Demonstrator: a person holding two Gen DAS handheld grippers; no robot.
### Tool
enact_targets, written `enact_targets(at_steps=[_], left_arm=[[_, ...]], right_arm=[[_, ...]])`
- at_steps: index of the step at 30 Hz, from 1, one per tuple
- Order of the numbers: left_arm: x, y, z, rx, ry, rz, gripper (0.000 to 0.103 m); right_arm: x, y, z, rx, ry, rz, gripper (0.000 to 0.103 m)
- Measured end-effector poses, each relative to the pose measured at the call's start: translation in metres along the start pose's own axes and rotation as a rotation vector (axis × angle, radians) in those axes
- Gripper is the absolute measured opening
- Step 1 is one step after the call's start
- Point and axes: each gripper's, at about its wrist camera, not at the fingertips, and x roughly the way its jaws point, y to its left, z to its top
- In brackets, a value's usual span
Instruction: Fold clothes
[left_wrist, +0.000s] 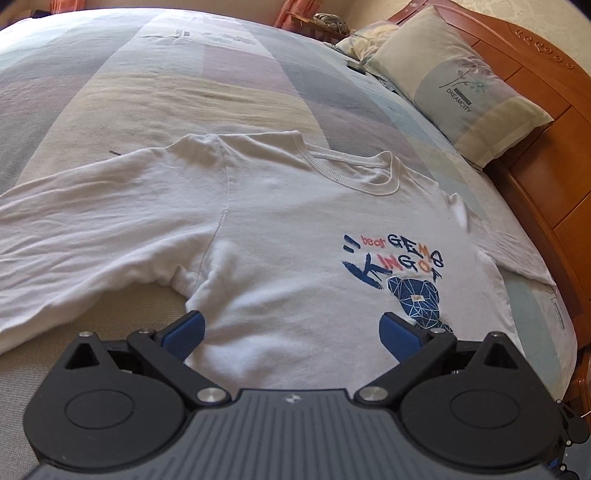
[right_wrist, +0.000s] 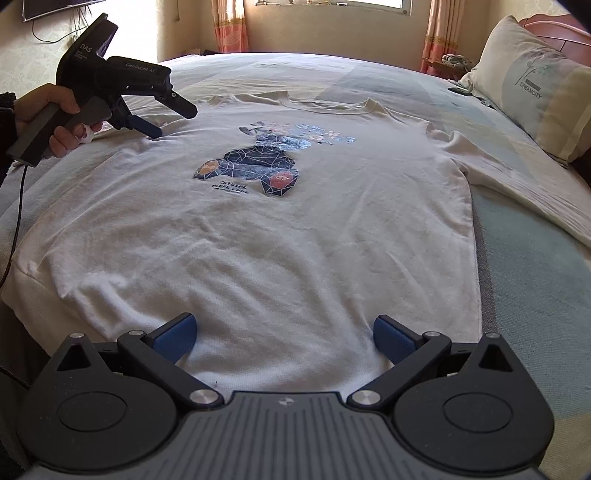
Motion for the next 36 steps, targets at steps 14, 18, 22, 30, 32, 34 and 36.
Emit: enact_targets(at_steps=[14,18,22,30,32,34,36], left_arm=[[-0.004,0.055,0.037,-0.188,-0.133,0.006,0.1],[0.015,0.07,0.028,-0.255,-0.059,-0.023,0.1],[0.006,0.068,0.024,-0.203,-0.063,0.015,0.1],[0.01,0.067,0.024,-0.249,-0.055,-0.049,0.1],[0.009,0.066,0.019,-0.229,-0.043,-0.019,0.101],[-0.001,0.059,0.017,-0.197,-0.043,0.038,0.1],[-0.017,0.047,0.016,-0.142,-0.055,0.071,0.1]], right_arm=[[0.001,0.001,0.001,0.013,0.004,-0.014,0.103],[0.001,0.001,0.001,0.013,0.004,-0.014,0.103],[0.0,0.001,0.0,0.013,0.005,-0.012,0.103],[0.001,0.001,0.001,0.015,-0.001,-0.013,0.103],[0.001,0.001,0.001,0.014,-0.001,-0.013,0.103],[0.001,0.001,0.001,0.015,-0.001,-0.013,0.103],[0.001,0.002,0.001,0.015,-0.003,-0.015,0.103]])
